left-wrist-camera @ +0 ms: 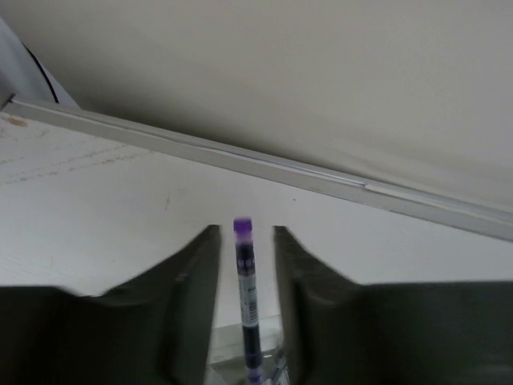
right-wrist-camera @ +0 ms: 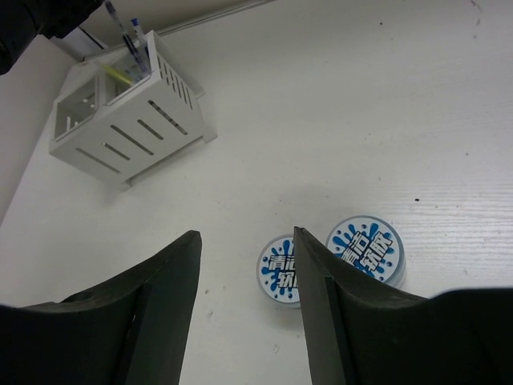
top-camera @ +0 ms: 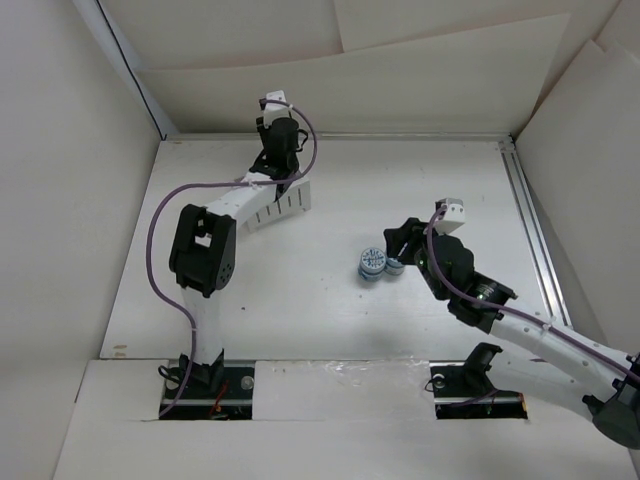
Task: Sort the stationery into containers
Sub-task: Place the stationery into the container, then grab a piece of stationery with the left arm
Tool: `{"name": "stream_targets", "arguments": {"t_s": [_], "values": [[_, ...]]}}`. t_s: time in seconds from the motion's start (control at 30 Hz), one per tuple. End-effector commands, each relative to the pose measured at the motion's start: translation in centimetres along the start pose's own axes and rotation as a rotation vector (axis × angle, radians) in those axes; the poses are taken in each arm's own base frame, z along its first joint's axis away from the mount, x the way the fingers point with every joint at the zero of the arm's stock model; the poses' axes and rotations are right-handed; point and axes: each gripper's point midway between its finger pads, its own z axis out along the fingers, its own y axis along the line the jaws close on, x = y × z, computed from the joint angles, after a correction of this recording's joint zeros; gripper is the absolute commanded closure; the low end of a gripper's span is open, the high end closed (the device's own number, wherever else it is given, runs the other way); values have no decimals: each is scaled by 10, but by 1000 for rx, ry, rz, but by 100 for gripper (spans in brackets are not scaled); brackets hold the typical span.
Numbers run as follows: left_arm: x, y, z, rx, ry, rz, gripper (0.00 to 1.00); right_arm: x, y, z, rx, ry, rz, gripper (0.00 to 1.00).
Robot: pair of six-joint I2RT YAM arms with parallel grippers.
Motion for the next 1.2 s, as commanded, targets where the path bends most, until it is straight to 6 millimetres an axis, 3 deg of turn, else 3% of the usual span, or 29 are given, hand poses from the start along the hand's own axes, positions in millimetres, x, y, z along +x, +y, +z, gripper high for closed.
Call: {"name": "stream_targets", "arguments": {"t_s": [0.0, 0.1, 0.23, 0.27, 0.3, 0.33, 0.43, 0.47, 0.53, 0.57, 0.63, 0.67, 0.77, 0.83, 0.87, 0.9, 0.93, 1.0, 1.03, 1.17], "values": [[-40, -4, -13, 42, -80, -76, 66, -8, 2, 2, -4, -31, 17, 44], [-52, -5, -27, 63, -88, -101, 52, -8, 2, 2, -4, -31, 17, 42], [-73, -11, -47, 117, -94, -144, 50, -8, 2, 2, -4, -31, 17, 40], [-71, -15, -54, 137, -83, -153, 53, -8, 2, 2, -4, -31, 17, 40], [-86, -20, -67, 171, -99, -186, 57, -11, 2, 0, -9, -38, 22, 39], [-76, -18, -73, 186, -72, -187, 61, -12, 1, 0, -1, -43, 23, 39], [-80, -40, -107, 341, -28, -268, 69, -19, 2, -4, -11, -60, 34, 39], [-58, -50, -119, 416, 33, -259, 71, -19, 1, -4, -4, -64, 35, 39], [-45, -69, -147, 520, 85, -249, 74, -19, -3, -5, 7, -71, 35, 39], [-20, -75, -157, 550, 154, -216, 76, -20, -4, -5, 15, -76, 35, 49], [7, -95, -184, 660, 252, -178, 77, -21, -10, -5, 47, -85, 30, 68], [23, -108, -205, 712, 315, -146, 78, -19, -15, -5, 70, -83, 47, 88], [67, -129, -253, 819, 424, -64, 78, -26, -31, -8, 159, -108, 72, 95], [100, -138, -290, 914, 487, 17, 67, -28, -41, -11, 197, -115, 81, 85], [105, -136, -290, 917, 484, 34, 63, -30, -45, -10, 212, -122, 85, 77], [114, -144, -311, 965, 494, 72, 58, -34, -48, -11, 217, -134, 93, 57], [123, -142, -316, 958, 489, 129, 47, -37, -48, -12, 211, -139, 111, 46], [137, -146, -334, 987, 509, 192, 39, -37, -49, -11, 209, -136, 114, 33], [145, -145, -338, 989, 528, 208, 37, -38, -55, -11, 222, -143, 117, 24], [156, -141, -338, 982, 549, 233, 25, -37, -53, -9, 201, -125, 131, 12]]}}
